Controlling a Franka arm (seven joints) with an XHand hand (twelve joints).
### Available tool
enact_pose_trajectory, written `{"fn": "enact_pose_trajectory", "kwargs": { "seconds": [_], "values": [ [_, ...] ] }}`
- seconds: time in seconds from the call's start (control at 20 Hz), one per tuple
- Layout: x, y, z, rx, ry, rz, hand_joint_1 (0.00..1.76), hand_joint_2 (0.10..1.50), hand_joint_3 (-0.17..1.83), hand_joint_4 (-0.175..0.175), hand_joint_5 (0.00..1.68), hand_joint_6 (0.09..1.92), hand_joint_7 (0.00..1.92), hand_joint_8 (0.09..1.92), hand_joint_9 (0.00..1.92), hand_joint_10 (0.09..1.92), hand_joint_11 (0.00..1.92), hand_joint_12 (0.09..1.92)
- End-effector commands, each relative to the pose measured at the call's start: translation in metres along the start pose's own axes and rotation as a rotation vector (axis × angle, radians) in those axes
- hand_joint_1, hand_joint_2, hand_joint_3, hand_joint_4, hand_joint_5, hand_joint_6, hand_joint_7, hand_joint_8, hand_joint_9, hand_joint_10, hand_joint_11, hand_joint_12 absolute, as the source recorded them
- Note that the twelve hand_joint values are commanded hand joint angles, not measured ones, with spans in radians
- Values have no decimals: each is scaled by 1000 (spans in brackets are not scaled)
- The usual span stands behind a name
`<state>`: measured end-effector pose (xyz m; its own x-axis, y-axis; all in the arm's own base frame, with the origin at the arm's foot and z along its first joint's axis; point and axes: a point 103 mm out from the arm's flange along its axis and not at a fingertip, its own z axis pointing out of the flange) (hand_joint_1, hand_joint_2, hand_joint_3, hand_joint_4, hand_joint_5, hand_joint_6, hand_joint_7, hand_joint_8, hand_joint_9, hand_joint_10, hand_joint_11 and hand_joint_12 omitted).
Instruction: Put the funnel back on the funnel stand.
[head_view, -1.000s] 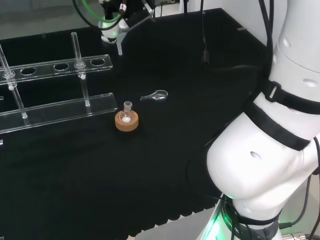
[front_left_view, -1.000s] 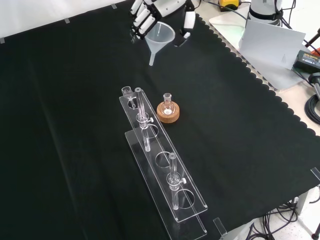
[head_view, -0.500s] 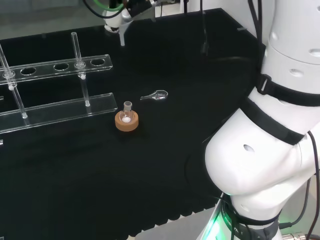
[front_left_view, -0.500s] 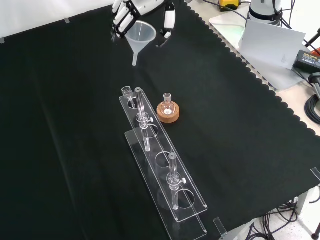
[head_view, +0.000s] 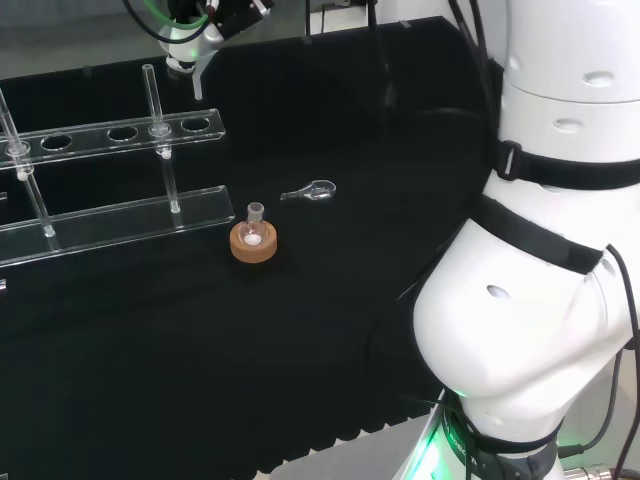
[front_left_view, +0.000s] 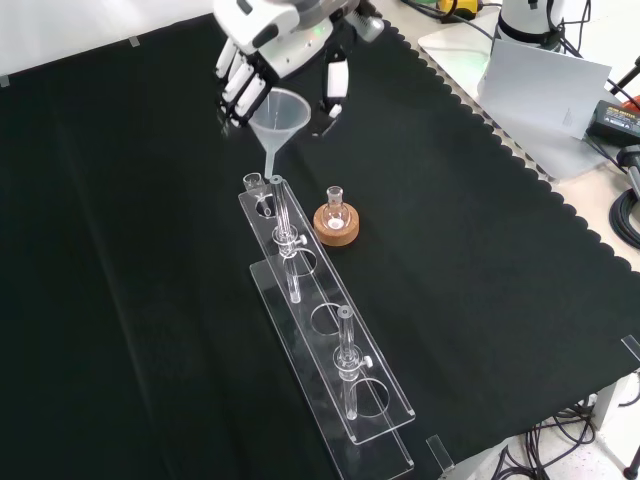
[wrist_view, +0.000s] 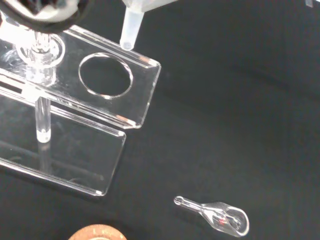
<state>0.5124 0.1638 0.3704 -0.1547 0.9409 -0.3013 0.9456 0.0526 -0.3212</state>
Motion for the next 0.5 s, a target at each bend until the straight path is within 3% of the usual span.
{"fn": "enact_pose_trajectory", "kwargs": {
  "seconds": [0.05, 0.5],
  "values": [
    [13, 16, 4, 8, -21, -36, 937, 679, 653, -15, 603, 87, 480, 586, 939, 372, 690, 1166],
    [9, 27, 17, 32, -17, -34, 941, 678, 653, -15, 608, 87, 480, 585, 943, 364, 696, 1159]
  ]
}}
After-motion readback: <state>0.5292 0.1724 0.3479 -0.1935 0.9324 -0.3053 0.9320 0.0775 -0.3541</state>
